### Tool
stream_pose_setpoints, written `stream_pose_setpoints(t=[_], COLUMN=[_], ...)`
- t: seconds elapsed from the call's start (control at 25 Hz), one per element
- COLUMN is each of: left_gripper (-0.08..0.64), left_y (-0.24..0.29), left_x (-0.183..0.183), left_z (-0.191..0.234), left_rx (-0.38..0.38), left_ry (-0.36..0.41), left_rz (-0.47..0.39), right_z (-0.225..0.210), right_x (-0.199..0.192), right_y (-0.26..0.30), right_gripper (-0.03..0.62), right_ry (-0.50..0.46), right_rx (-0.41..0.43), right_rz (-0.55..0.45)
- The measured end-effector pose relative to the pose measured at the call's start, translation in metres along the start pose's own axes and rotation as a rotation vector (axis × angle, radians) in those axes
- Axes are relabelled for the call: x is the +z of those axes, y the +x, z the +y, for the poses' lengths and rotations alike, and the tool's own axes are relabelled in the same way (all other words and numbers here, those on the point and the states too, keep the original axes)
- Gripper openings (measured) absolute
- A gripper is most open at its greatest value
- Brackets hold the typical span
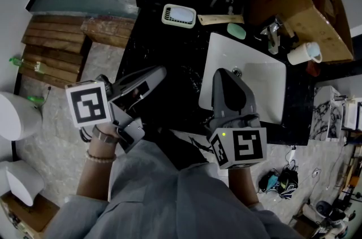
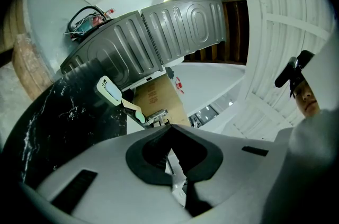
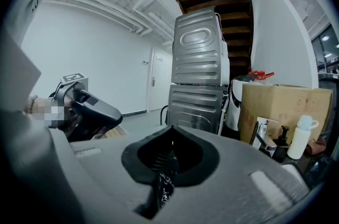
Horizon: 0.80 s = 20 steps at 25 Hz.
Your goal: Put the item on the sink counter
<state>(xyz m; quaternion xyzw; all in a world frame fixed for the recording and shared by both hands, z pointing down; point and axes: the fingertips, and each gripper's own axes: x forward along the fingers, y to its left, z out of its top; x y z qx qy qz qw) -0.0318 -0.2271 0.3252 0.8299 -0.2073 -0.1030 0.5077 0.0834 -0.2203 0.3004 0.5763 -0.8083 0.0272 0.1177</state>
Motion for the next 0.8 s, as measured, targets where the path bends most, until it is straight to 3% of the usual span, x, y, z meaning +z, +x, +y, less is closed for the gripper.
stream_pose_setpoints(t=[0.6,0.8], left_gripper=[0.005,0.005], left_y=[-0.0001,-0.0068], left_x=[-0.0004,-0.0001], left_z=[0.0022,0.0077], left_rx=[0.003,0.035], left_ry=[-0.015,-0.025], left_rz=[-0.001,-0.003], right_z=[0.0006,0.0056], right_x=[-0.0012,-0.0031], right_y=[0.0007,0.0042], right_gripper=[-0.002,-0.003], right_ry=[0.0,0.008], right_rx=[0.004,0.018], right_rz=[0.007,0.006])
